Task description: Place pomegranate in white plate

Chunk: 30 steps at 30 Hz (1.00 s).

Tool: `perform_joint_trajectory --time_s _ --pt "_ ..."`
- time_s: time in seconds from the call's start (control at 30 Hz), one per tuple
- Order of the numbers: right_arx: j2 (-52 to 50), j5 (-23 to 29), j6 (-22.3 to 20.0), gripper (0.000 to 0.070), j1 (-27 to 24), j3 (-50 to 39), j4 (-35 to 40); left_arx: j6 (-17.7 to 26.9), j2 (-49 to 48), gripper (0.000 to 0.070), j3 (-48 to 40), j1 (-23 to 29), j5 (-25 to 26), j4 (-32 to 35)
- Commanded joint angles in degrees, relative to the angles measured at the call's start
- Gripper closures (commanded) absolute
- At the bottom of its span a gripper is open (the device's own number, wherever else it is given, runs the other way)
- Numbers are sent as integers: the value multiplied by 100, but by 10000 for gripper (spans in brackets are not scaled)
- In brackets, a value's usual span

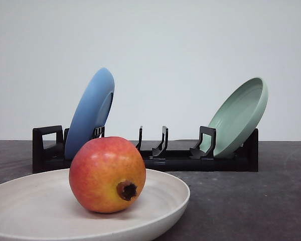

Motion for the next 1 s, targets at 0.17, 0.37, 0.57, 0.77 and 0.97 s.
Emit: perform_joint_trajectory --time_s 0.17,0.37,0.57,0.77,0.97 --pt "-4 -9 46 699 -7 -28 37 61 -11 700 -61 9 -4 -17" --pt "-4 -9 46 699 -7 -26 37 61 -11 700 -61 9 -4 -17" --pt "-4 -6 46 699 -7 -26 37 61 -11 700 -61 9 -4 -17" --pt "-4 -9 46 699 -7 -26 37 61 -11 700 -61 9 -4 -17" --pt "-4 -7 46 699 -7 -26 37 61 -11 700 -61 9 -4 -17"
